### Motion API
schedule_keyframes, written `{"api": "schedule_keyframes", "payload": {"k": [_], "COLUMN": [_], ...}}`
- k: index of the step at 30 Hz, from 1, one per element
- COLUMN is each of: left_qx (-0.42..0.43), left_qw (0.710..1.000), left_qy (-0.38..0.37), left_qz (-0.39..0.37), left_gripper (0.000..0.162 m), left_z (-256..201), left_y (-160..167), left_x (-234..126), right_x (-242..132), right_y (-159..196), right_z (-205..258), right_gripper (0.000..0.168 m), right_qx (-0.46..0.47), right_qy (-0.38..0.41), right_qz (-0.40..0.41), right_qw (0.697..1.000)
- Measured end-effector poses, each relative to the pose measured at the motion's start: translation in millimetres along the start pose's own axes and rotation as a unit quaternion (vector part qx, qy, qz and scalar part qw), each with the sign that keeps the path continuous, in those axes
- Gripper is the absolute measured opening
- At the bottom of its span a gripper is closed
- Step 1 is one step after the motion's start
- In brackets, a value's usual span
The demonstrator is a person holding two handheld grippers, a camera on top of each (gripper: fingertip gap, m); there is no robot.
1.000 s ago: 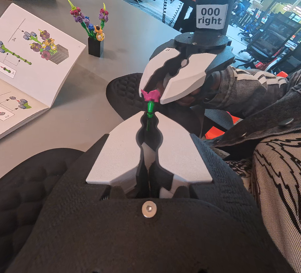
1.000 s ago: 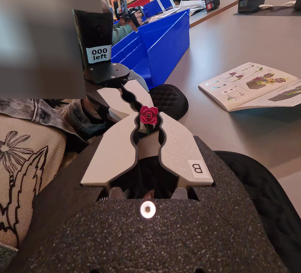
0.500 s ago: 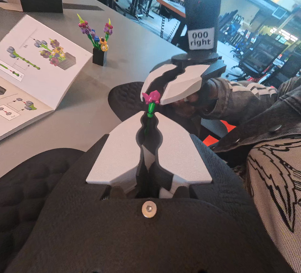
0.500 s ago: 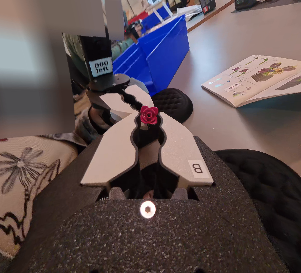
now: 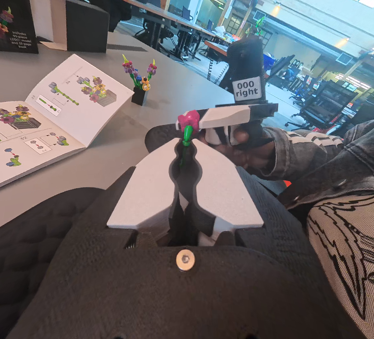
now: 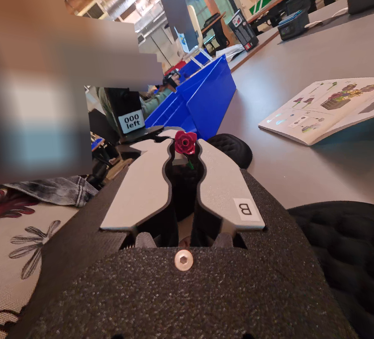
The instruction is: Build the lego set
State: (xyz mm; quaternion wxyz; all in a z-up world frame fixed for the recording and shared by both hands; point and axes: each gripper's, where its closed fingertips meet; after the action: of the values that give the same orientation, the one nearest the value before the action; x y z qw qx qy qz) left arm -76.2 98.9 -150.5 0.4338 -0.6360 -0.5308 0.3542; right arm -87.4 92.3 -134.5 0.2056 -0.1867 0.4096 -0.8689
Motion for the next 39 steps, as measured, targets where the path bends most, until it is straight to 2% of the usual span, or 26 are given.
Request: {"api": "schedule_keyframes", "payload": {"k": [6, 9, 13, 18, 39], "left_qx": [0.054, 0.095, 0.103, 0.074, 0.081], "left_qw": [0.998, 0.99, 0.98, 0.982, 0.977], "left_qy": [-0.032, -0.037, -0.012, -0.007, -0.014], "left_qz": [0.018, 0.096, 0.172, 0.171, 0.196], "left_gripper": [0.007, 0.007, 0.007, 0.007, 0.007], "left_z": [7, 8, 3, 5, 9], "left_y": [-2, 14, 38, 37, 47], "left_x": [-3, -6, -3, -3, -2], "right_x": [1, -8, -14, -14, -17], "right_y": [-2, -3, 14, 22, 33], "right_z": [-1, -4, -9, -13, -21], "right_gripper": [0.019, 0.019, 0.019, 0.019, 0.019], "right_qx": [-0.096, -0.147, -0.266, -0.245, -0.246], "right_qy": [0.015, 0.013, 0.003, -0.007, 0.009], "right_qz": [0.053, 0.086, 0.18, 0.189, 0.202], "right_qw": [0.994, 0.985, 0.947, 0.951, 0.948]}}
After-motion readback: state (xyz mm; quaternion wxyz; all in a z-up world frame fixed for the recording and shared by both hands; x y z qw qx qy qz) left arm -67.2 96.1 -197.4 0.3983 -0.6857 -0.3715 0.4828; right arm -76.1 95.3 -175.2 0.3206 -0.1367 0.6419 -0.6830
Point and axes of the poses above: each gripper's, where its closed fingertips meet, x out along the fingers, y out of its underside, z = x × y across the jaws, and after that the axes turned 8 degrees about -z, right-handed
